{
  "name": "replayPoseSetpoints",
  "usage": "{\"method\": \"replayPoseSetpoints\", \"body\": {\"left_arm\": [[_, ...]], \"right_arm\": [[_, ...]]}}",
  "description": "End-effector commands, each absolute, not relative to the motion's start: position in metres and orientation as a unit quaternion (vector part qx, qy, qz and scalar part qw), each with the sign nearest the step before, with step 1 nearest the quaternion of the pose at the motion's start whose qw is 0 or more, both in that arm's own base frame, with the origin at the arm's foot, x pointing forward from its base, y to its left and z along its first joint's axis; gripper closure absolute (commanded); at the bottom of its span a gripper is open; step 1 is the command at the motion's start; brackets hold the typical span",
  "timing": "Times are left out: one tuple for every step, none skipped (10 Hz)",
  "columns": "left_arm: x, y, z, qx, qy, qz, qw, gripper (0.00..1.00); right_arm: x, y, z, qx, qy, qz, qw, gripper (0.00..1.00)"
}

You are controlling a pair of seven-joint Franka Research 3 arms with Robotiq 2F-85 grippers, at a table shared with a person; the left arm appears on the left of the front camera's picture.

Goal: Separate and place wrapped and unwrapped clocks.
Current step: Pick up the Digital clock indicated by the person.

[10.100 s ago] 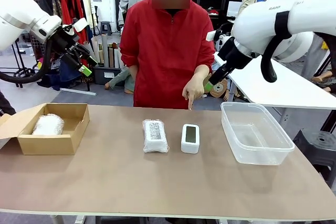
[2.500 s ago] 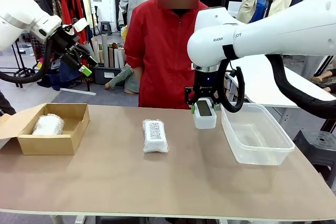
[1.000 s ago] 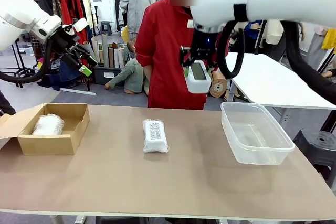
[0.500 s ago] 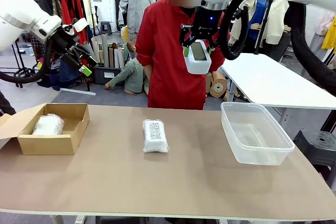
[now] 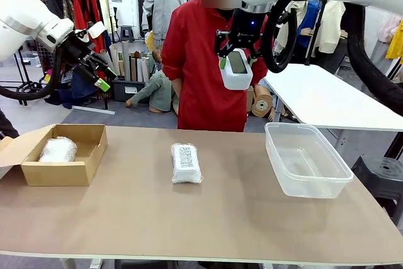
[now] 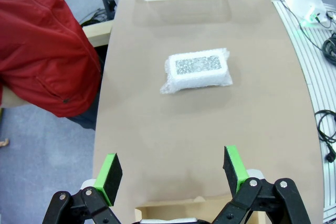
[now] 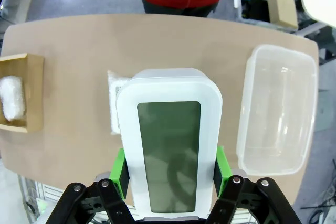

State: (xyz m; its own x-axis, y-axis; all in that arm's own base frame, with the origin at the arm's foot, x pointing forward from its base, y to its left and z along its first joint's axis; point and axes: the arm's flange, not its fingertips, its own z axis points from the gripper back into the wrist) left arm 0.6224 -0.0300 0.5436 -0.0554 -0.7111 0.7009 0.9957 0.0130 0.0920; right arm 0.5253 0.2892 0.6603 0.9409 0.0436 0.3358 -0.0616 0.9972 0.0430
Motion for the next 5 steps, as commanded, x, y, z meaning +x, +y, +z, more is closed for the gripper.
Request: {"method": "replayPoseSetpoints", "body": {"left_arm": [[0.6215, -0.0288, 0.5446, -0.236, -0.301, -0.661, 0.646, 0.0], [0.6215, -0.0288, 0.5446, -0.236, -0.301, -0.661, 0.646, 0.0], [0.6215, -0.0288, 0.5446, -0.236, -0.301, -0.661, 0.646, 0.0], [0.6215, -0.0288, 0.5446, -0.236, -0.301, -0.661, 0.646, 0.0], [0.6215, -0.0288, 0.5446, -0.236, -0.301, -0.661, 0.646, 0.0]], "right_arm": [[0.5238, 0.2877, 0.6638, 0.027, -0.173, 0.026, 0.984, 1.0], [0.5238, 0.2877, 0.6638, 0.027, -0.173, 0.026, 0.984, 1.0], [0.5238, 0.2877, 0.6638, 0.027, -0.173, 0.026, 0.984, 1.0], [0.5238, 0.2877, 0.6638, 0.027, -0.173, 0.026, 0.984, 1.0], [0.5238, 0.2877, 0.6638, 0.027, -0.173, 0.026, 0.984, 1.0]]}}
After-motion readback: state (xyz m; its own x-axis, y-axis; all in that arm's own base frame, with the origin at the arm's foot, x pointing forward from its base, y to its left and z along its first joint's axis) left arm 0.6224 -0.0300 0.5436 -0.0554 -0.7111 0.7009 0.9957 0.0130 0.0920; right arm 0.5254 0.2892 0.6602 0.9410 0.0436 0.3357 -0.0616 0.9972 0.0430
